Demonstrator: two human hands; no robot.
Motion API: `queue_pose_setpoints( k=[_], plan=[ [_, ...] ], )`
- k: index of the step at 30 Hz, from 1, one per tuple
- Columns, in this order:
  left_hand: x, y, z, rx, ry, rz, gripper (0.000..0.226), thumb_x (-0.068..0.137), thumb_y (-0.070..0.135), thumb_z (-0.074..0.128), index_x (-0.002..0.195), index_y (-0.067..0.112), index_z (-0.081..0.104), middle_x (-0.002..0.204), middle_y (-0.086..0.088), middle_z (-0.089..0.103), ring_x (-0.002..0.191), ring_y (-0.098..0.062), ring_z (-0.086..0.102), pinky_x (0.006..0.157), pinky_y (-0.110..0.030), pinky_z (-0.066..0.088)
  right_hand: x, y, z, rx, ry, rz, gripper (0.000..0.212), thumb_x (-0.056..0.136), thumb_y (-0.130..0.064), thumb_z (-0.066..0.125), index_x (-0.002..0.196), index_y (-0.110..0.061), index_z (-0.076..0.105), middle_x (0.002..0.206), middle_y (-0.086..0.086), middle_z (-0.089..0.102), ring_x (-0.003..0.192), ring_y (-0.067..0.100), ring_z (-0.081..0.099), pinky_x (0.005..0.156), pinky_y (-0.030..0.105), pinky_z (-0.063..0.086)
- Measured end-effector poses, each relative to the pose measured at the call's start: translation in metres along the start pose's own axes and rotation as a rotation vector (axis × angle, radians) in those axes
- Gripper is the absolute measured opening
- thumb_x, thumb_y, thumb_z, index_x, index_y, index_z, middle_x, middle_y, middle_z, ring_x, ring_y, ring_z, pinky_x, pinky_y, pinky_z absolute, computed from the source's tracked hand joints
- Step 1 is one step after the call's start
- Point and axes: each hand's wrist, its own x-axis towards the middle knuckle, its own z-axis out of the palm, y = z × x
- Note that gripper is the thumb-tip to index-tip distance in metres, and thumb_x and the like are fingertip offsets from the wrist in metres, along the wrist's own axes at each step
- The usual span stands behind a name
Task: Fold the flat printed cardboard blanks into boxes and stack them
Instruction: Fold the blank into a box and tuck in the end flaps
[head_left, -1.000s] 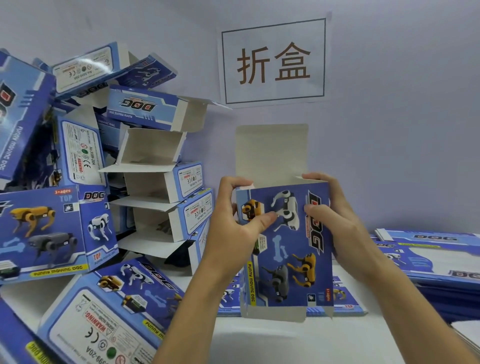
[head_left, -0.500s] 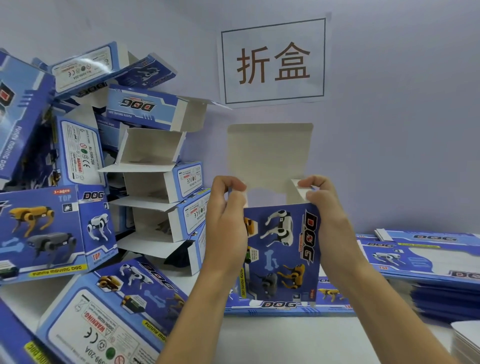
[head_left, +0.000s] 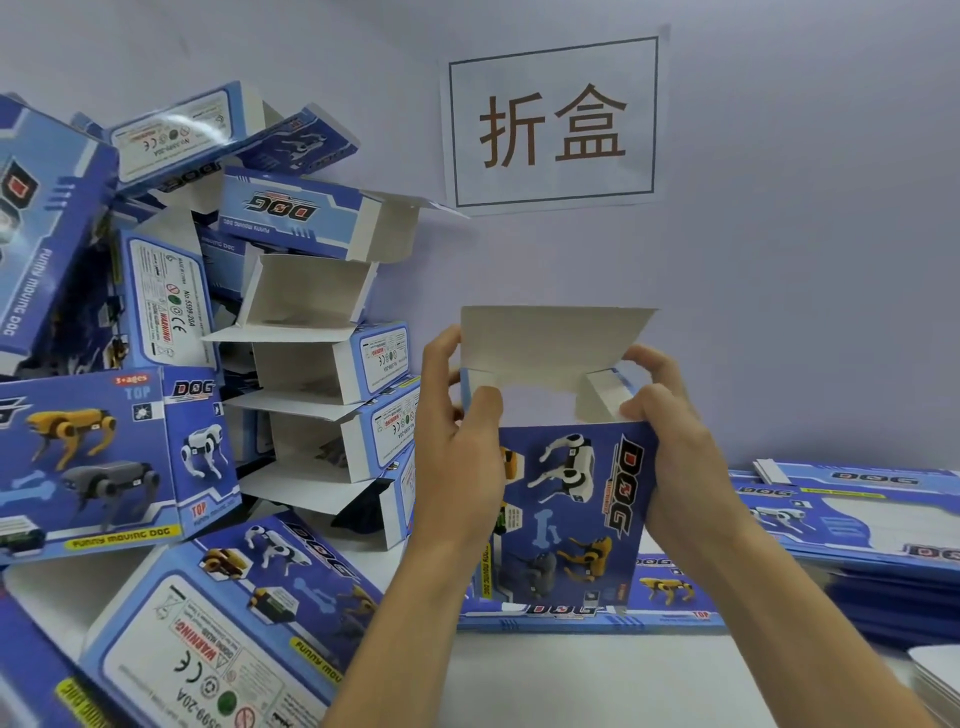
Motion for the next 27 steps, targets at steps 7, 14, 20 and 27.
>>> queue_pose_setpoints(
  k=[7,14,20,27],
  plan=[
    [0.001,-0.002,-0.002,-0.045,0.015,0.019,0.058,0.099,0.003,0.043,0.084,0.055,0.065,0.073,0.028,0.062,0.06,0.009,0.055,0.049,-0.006,0.041,0.0,0.003,0.0,0.053,-0.018,-0.027,0.032,0.08,-0.026,0.049,0.107,-0.04,0.058,0.079,0.012,0.058,0.06,0.022,0.062,0.06,0.038,0.05],
    [-0.004,-0.004,0.002,-0.166,-0.037,-0.077,0.026,0.085,0.046,0.044,0.087,0.033,0.066,0.097,-0.013,0.059,0.082,-0.026,0.058,0.061,-0.045,0.053,0.0,0.0,-0.001,0.067,-0.002,0.006,0.025,0.085,-0.027,0.05,0.1,-0.04,0.066,0.079,0.006,0.064,0.062,0.021,0.065,0.059,0.036,0.053],
    [0.001,-0.006,0.0,-0.097,-0.026,-0.084,0.074,0.07,0.075,0.047,0.11,0.013,0.055,0.093,0.0,0.059,0.078,-0.016,0.056,0.063,-0.033,0.047,-0.01,-0.003,0.0,0.237,-0.156,0.054,0.035,0.092,-0.049,0.047,0.1,-0.029,0.074,0.098,0.008,0.075,0.082,0.027,0.073,0.067,0.037,0.059],
    [0.006,-0.011,-0.008,-0.008,-0.054,-0.045,0.02,0.092,0.039,0.043,0.1,0.024,0.053,0.078,0.024,0.059,0.081,0.002,0.065,0.055,-0.017,0.049,-0.01,-0.002,0.003,0.213,-0.148,0.066,0.058,0.08,-0.061,0.054,0.123,-0.023,0.06,0.109,0.015,0.073,0.09,0.031,0.071,0.078,0.046,0.059]
  ],
)
